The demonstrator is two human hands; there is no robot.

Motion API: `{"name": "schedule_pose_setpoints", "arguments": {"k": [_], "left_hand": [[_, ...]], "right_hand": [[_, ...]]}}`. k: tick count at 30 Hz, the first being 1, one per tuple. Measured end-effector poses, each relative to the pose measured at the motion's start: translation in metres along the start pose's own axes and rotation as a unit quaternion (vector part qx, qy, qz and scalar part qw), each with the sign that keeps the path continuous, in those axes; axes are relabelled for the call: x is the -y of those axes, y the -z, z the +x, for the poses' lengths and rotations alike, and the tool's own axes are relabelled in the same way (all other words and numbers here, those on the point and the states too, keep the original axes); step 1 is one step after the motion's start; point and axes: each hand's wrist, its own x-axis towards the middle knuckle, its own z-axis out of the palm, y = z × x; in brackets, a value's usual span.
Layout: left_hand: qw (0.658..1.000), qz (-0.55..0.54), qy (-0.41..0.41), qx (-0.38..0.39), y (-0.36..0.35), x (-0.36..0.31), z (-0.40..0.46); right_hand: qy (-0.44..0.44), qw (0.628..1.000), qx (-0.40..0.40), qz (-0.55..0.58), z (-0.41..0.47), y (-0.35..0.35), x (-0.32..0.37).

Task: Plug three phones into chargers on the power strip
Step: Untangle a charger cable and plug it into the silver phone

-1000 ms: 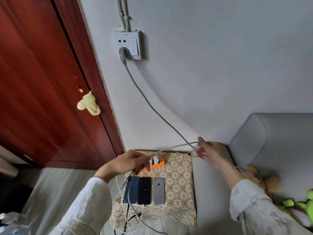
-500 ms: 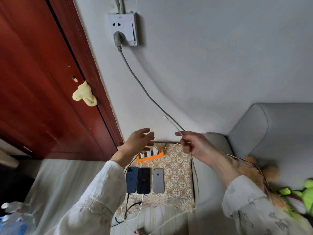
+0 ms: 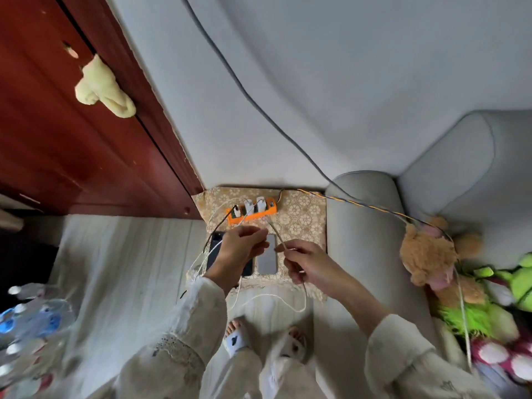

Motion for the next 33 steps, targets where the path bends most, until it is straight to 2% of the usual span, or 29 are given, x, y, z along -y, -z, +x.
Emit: {"name": "schedule_pose_setpoints", "arguments": {"k": [4,9,13,15,18,23,25,29,33], "left_hand": [[0.997,0.029,0.066,-0.029,0.011,0.049,0.034],[0.983,0.138,0.108,-0.060,0.025,0.115,0.094],[0.962,0.232,0.143,-0.005,0.025,0.164,0.139],[0.947,0.294,0.129,0.007,0.021,0.187,0.166],[0.922,0.377,0.080,-0.037,0.009,0.211,0.199],[0.912,0.397,0.062,-0.087,-0.019,0.236,0.230],[0.911,0.388,0.072,-0.120,-0.028,0.238,0.234],[0.917,0.326,0.137,-0.186,-0.032,0.236,0.247],[0.939,0.296,0.137,-0.112,-0.024,0.235,0.255]], "right_hand": [[-0.089,0.993,-0.007,0.079,0.038,0.007,-0.036],[-0.117,0.979,-0.046,0.158,0.102,0.025,-0.102],[-0.184,0.959,-0.088,0.194,0.148,0.031,-0.156],[-0.190,0.962,-0.093,0.172,0.167,0.034,-0.182],[-0.163,0.971,-0.113,0.133,0.195,0.039,-0.212],[-0.091,0.976,-0.176,0.092,0.235,0.048,-0.232],[-0.098,0.978,-0.170,0.077,0.246,0.047,-0.235],[-0.119,0.972,-0.156,0.132,0.253,0.045,-0.240],[-0.120,0.974,-0.140,0.135,0.249,0.050,-0.238]]}}
